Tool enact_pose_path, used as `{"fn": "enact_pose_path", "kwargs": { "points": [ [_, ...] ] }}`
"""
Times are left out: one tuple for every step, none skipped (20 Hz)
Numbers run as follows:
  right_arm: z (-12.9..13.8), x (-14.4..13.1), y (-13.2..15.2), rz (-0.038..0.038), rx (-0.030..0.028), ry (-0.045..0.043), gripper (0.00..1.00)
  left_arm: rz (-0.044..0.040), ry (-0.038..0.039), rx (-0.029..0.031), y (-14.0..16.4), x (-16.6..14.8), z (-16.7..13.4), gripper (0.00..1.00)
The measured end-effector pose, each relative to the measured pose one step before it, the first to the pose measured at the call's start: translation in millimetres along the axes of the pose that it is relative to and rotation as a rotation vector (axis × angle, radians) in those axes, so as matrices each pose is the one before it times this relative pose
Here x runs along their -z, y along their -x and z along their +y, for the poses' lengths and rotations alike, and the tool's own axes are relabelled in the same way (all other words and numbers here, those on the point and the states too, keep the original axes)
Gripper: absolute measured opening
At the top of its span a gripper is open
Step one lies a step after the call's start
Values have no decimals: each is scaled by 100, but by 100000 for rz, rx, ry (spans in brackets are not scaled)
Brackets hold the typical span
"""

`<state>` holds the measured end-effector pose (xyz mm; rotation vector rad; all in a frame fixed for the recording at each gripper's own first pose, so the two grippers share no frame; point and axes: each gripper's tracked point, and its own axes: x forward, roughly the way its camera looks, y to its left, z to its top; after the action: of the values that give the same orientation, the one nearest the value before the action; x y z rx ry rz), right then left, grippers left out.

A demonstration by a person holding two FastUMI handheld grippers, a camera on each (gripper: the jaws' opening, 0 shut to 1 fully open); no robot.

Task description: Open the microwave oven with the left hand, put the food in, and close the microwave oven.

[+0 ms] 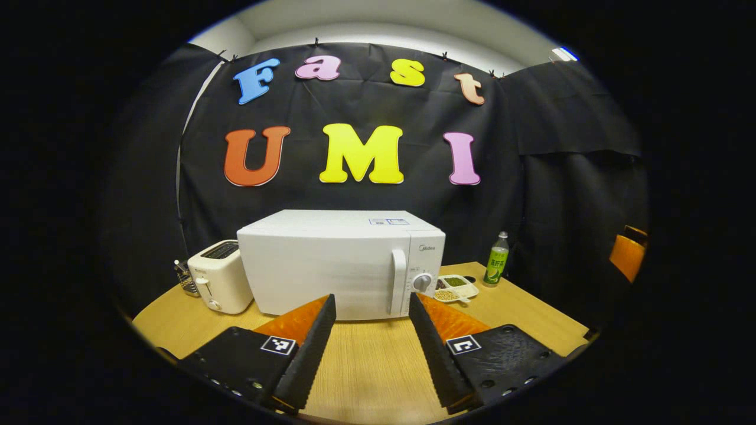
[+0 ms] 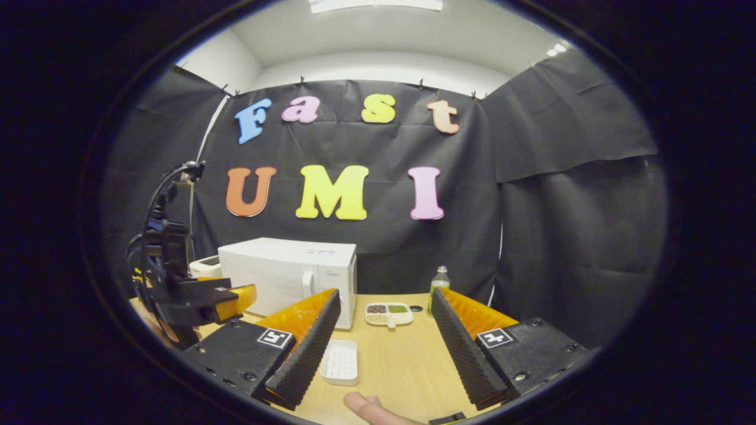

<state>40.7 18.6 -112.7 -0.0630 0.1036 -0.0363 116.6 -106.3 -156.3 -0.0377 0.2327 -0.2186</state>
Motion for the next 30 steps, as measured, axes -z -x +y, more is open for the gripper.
{"fn": "enact_pose_path", "kwargs": {
  "points": [
    [-97,-508,671,-148,139,-89,91,-946,-441,-148,1754,-728,-102,83],
    [47,-551,760,-193,-555,-175,92,-2504,-1126,-621,1744,-1062,76,92],
    [18,-476,637,-280,-765,-206,92,-2057,-980,-694,1697,-968,77,94],
    [-170,-490,629,-314,-458,-266,92,-1308,-549,-330,1726,-854,81,95],
    [-313,-455,546,-468,-46,-352,92,-484,-496,-934,1764,-668,182,85],
    [-483,-333,512,-301,704,-520,99,-234,-813,-2380,1687,-606,555,96],
    [-377,-290,475,61,634,-455,92,-525,-304,-3591,1844,-658,1033,96],
    [-87,-304,683,27,-109,-442,92,-1484,-600,-2660,1523,-647,699,95],
    [-6,-206,657,277,-527,64,92,-689,-776,-1747,1451,-337,473,95],
    [-19,-230,780,-158,-512,589,92,-293,-370,-1394,1301,-142,533,95],
    [-153,-192,579,4,-156,1247,92,-438,-414,-1820,1219,22,711,95],
    [-298,-15,460,-144,367,1531,92,-729,104,-3473,998,-100,1068,95],
    [-317,-97,434,-445,587,1069,92,-693,539,-3080,839,-17,1124,95],
    [-43,-73,477,-494,-195,1007,99,-700,121,-2172,517,-12,764,95],
    [40,116,384,88,-850,556,92,-818,298,-996,404,-40,357,95],
    [-47,188,389,-219,-637,-404,92,-918,-445,683,203,-69,-33,95],
    [-159,171,221,-50,-68,-1096,92,47,-720,1401,214,386,-131,95],
    [-218,204,209,-534,-76,-1647,99,421,-197,774,121,334,-123,95],
    [0,35,79,-943,-354,-1488,99,242,-228,679,41,161,-49,95],
    [-42,208,106,-450,-27,-1354,99,-56,-284,630,-30,70,-179,95],
    [-26,171,-8,-247,-313,-1675,99,-326,-308,462,-126,-42,-140,95],
    [147,298,24,346,-738,-1286,98,-415,-166,89,-6,-49,-77,95],
    [152,347,-153,628,-911,-697,98,-387,-157,-507,-83,-53,123,95],
    [210,212,-66,189,-1006,-510,98,-749,-51,-313,-50,-204,-27,94],
    [85,-77,-27,-278,-552,-636,92,-1365,271,-335,-33,-251,70,95],
    [-22,-71,-76,-530,-328,-810,98,-1014,655,-730,-56,-205,133,95],
    [69,26,-115,-176,-335,-654,98,-94,544,-147,-63,41,-24,95],
    [171,196,-65,73,-698,-400,98,681,250,399,38,190,-125,95],
    [202,125,-31,394,-687,15,99,350,341,-20,-52,76,82,95],
    [143,150,-44,495,-437,258,99,262,93,-111,-32,65,88,95]
  ]
}}
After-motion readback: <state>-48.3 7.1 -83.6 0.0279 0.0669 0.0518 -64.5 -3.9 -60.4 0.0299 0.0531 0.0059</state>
